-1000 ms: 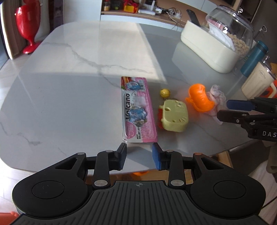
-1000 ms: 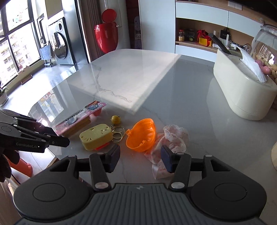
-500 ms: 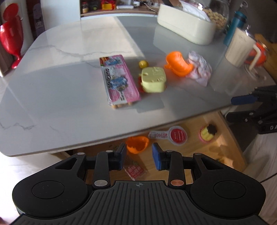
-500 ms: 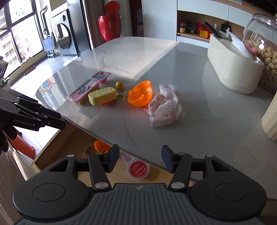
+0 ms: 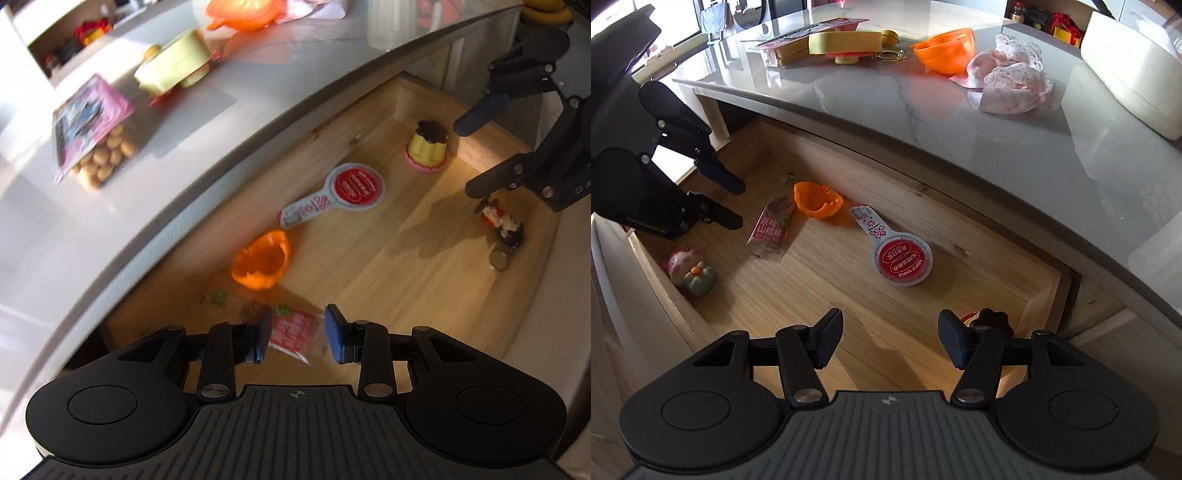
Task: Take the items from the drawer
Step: 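Grasp a second orange pumpkin cup with the left gripper while the right gripper reaches into the drawer, then grasp the yellow pudding toy by its black flower top with the right gripper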
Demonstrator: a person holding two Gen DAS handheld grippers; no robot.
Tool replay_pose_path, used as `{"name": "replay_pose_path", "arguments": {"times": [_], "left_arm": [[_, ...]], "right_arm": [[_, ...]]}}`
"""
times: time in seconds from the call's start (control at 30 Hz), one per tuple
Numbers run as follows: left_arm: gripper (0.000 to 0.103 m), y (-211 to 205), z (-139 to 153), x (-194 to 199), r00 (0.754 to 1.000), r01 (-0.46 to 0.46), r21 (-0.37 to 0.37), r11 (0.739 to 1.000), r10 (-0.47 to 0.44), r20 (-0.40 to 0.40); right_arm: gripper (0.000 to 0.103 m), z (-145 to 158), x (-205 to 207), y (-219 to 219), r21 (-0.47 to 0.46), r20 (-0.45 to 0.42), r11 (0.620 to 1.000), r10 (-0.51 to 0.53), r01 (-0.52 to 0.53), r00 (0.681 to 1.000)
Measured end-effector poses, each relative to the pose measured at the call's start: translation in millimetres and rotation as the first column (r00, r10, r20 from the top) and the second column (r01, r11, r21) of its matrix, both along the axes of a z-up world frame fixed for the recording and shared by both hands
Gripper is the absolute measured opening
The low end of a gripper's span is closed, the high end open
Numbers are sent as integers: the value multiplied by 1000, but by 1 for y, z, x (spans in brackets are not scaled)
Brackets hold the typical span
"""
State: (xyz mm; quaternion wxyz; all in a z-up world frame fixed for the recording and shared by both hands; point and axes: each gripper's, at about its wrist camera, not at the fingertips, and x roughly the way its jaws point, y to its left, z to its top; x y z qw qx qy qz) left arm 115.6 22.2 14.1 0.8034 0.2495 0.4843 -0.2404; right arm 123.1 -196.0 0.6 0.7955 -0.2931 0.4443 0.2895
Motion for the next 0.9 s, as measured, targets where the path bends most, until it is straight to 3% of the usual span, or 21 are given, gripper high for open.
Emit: {"name": "replay_pose_path", "arguments": {"times": [0.17, 0.33, 0.77, 0.87, 0.9], "left_arm": [[35, -16, -22, 2, 979, 122, 133, 984, -141, 150], [34, -24, -50, 11, 968, 171, 211, 962, -204, 145], [34, -16, -66, 34, 987, 80, 147, 986, -98, 124], [28, -15, -66, 35, 985, 87, 119, 989, -104, 138], [22, -15, -66, 35, 985, 91, 111, 990, -106, 138]], "right_arm": [[57, 2, 10, -6, 38, -46, 999, -22, 24, 999], [57, 0, 16, -9, 53, -83, 997, -44, 48, 996], [57, -4, 24, -10, 52, -126, 995, -77, 84, 989], [57, -5, 24, -9, 48, -123, 995, -82, 88, 989], [57, -5, 24, -9, 46, -122, 995, -84, 90, 989]]}}
